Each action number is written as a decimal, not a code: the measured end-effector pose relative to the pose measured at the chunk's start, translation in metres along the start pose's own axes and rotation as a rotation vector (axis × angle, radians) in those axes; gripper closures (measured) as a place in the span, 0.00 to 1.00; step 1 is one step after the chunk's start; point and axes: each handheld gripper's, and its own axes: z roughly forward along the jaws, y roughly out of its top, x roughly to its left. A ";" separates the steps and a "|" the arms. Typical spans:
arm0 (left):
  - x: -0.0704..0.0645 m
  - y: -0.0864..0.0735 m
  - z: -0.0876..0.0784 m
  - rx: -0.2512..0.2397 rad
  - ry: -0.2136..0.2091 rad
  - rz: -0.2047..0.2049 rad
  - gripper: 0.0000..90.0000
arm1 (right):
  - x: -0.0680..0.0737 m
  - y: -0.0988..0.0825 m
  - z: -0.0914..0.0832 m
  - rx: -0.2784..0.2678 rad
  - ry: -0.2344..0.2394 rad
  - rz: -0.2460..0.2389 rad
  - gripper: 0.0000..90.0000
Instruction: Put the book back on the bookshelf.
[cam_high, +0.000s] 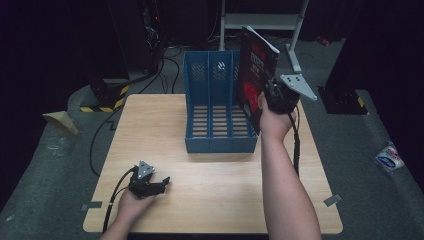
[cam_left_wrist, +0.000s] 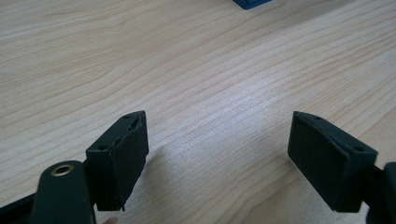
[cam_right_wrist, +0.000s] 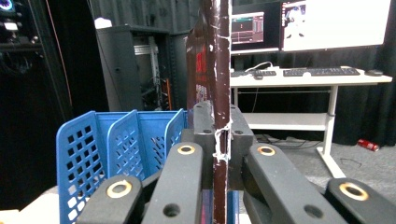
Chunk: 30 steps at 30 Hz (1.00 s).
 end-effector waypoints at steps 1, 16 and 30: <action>0.000 0.000 0.000 0.000 0.000 0.000 0.23 | 0.001 -0.001 0.002 0.000 -0.002 -0.004 0.96; -0.001 0.000 0.000 0.000 -0.005 -0.002 0.23 | 0.010 -0.032 0.029 -0.003 0.001 -0.015 0.96; -0.002 0.000 0.000 0.003 0.011 0.012 0.24 | 0.010 -0.068 0.034 0.014 0.025 0.006 0.96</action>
